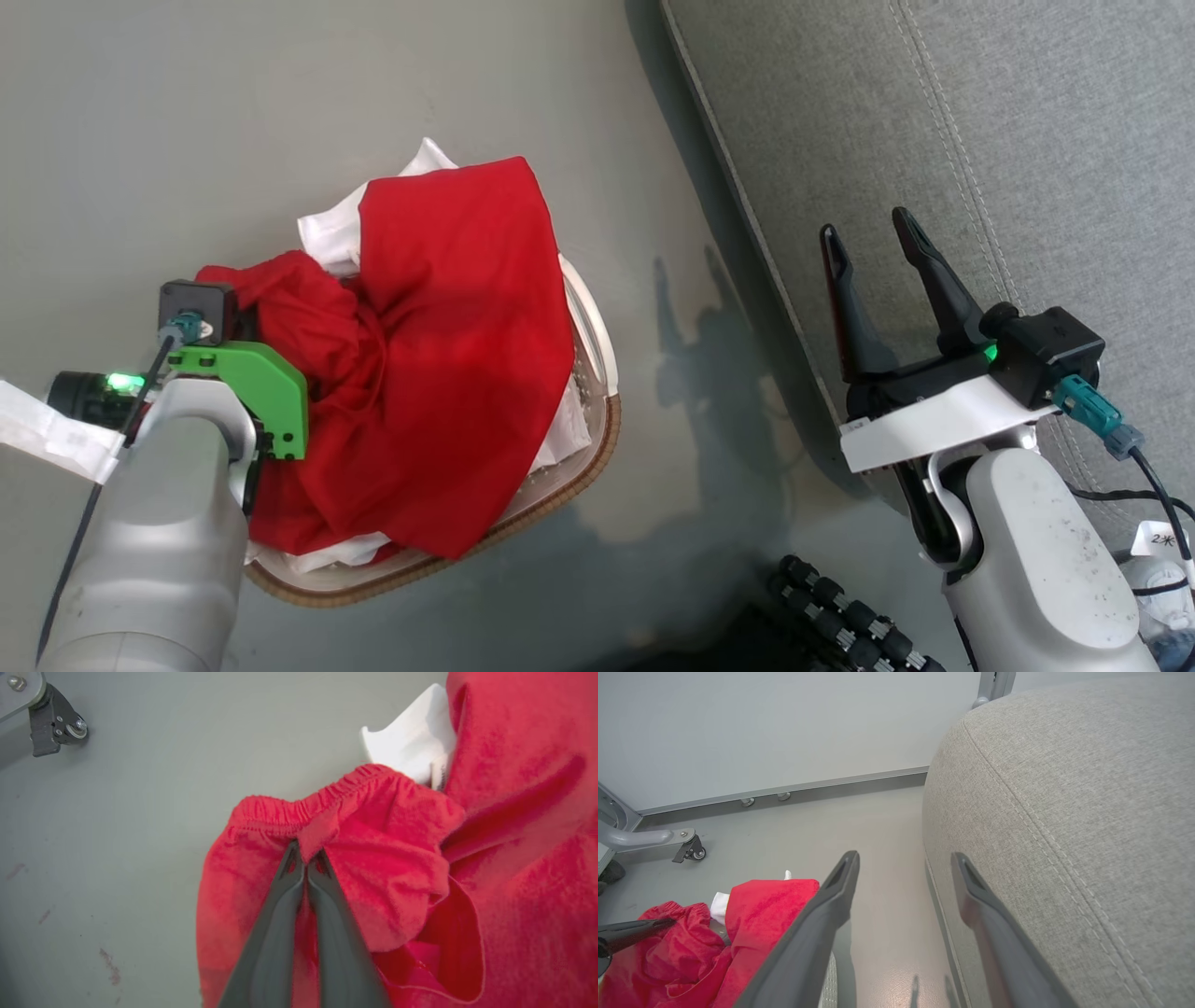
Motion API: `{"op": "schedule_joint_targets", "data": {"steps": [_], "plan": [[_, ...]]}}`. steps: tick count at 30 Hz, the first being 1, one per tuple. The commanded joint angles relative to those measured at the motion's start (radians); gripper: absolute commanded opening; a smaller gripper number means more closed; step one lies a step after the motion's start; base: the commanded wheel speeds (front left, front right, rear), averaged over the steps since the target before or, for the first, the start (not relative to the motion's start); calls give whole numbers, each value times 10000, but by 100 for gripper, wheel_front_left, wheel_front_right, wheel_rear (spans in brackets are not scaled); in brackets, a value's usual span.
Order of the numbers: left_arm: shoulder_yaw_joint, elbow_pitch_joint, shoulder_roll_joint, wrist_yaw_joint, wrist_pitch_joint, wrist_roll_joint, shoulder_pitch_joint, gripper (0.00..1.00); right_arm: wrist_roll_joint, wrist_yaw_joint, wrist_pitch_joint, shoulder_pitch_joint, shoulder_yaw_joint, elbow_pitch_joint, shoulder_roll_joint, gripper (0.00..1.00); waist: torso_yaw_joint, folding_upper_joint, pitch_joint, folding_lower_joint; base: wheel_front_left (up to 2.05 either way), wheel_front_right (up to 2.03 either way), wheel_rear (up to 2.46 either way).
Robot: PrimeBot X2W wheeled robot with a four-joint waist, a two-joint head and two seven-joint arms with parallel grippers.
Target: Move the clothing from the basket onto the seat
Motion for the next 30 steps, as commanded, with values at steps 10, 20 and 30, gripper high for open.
{"op": "schedule_joint_targets", "data": {"steps": [10,20,30], "plan": [[-287,-321,-482,-116,-437,-241,630,0,-470,0,-46,379,-281,285,-31,100,588,0,-1136,-1,0,0,0],[-915,-2069,-915,-175,-502,-447,1627,0,-1323,0,-46,1052,-709,588,-36,100,1489,0,-3158,-1,0,0,0],[-2395,-3982,-804,-182,-501,-1243,2419,0,-1893,-1,-44,1995,-771,818,-36,100,2185,0,-5273,-1,0,0,0]]}}
